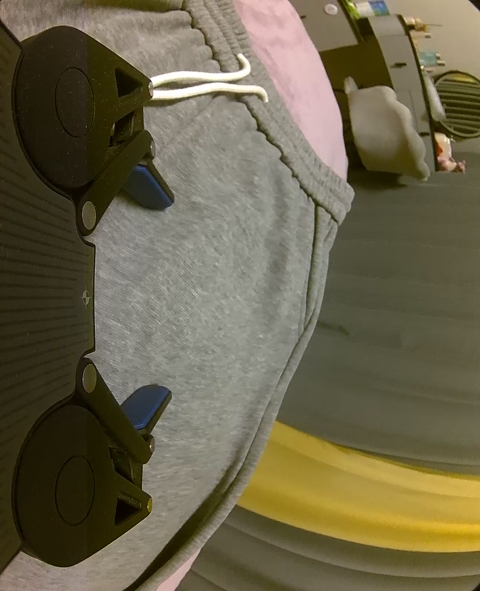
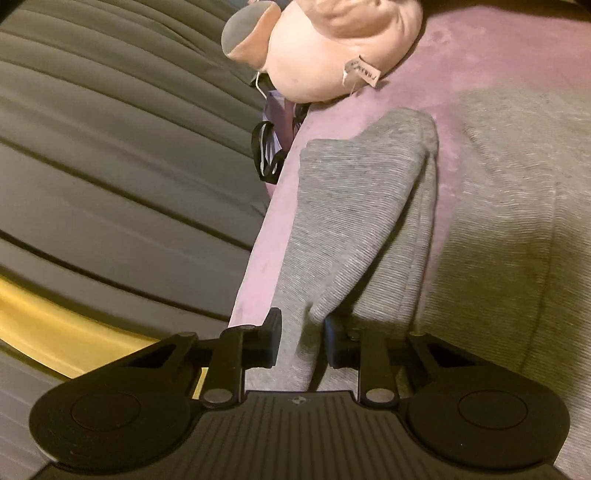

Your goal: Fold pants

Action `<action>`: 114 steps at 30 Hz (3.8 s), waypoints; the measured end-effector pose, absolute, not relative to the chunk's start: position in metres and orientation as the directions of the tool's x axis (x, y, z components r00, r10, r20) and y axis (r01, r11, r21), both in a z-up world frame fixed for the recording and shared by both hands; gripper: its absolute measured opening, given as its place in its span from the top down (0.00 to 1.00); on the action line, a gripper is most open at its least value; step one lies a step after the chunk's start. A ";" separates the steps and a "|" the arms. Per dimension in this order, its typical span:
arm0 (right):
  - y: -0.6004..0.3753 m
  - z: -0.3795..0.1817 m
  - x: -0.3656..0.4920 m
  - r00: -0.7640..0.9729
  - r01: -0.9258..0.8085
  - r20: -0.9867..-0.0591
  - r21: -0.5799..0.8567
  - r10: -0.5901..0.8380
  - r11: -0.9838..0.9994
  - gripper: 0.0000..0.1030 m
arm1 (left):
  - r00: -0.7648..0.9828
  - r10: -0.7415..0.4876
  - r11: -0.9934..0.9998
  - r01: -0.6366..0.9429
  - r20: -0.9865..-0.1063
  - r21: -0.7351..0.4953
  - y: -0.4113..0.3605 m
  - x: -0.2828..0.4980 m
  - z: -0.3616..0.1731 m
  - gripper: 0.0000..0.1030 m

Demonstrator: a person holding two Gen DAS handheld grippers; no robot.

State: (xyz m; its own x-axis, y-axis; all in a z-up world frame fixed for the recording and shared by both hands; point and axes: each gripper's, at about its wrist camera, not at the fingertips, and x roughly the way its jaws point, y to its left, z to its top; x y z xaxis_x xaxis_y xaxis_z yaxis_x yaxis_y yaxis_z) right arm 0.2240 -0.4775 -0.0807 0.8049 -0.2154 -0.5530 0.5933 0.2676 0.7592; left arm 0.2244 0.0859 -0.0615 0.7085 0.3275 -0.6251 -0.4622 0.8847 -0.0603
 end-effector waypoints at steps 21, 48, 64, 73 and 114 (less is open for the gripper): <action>-0.427 -0.006 0.144 0.823 0.564 -0.472 0.605 -0.317 0.563 0.96 | 0.818 0.022 0.842 -0.325 -0.575 -0.431 0.121 0.222 -0.043 0.00; -0.480 -0.053 0.114 0.852 0.522 -0.489 0.772 -0.188 0.363 0.95 | 0.738 -0.266 0.732 -0.264 -0.620 -0.628 0.186 0.303 -0.017 0.89; -0.497 -0.054 0.000 0.739 0.660 -0.640 0.622 -0.212 0.421 0.95 | 0.679 -0.176 0.674 -0.444 -0.712 -0.590 0.188 0.104 -0.050 0.90; -0.502 -0.081 -0.007 0.754 0.646 -0.642 0.690 -0.135 0.326 0.84 | 0.683 -0.056 0.557 -0.584 -0.728 -0.591 0.224 0.121 -0.057 0.28; -0.370 -0.004 0.074 0.699 0.551 -0.563 0.031 -0.441 0.834 0.18 | 0.776 0.167 0.939 -0.313 -0.609 -0.142 0.115 0.161 0.016 0.17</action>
State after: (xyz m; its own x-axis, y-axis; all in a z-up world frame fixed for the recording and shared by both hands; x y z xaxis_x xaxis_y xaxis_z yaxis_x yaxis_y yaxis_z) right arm 0.0740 -0.3701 -0.0037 0.6991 -0.4405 -0.5631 0.5508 0.8340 0.0314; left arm 0.1606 0.1154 0.0157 0.7758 0.1667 -0.6086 -0.3130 0.9391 -0.1418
